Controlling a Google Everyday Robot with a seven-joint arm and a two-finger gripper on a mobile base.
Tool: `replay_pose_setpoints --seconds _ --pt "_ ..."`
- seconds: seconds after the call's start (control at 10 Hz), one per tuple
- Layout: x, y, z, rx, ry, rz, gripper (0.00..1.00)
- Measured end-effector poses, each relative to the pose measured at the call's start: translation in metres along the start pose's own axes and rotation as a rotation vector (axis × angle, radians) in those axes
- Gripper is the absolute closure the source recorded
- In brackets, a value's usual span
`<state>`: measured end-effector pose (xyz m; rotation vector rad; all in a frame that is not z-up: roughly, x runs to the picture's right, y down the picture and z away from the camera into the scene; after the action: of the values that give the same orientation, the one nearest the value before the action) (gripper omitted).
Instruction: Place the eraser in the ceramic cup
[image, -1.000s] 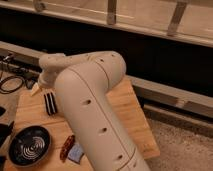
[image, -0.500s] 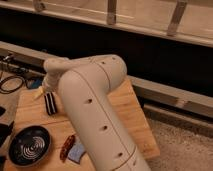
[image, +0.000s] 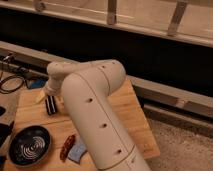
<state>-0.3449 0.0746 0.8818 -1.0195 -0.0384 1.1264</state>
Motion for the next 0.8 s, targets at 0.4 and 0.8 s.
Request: replay_pose_setpoints --seconds 0.4,0.8 --pt "0.003 -0.008 0.016 -0.024 0.053 0.013 0.20" --pt "0.005 -0.004 0.029 -0.020 0.131 0.013 0.22"
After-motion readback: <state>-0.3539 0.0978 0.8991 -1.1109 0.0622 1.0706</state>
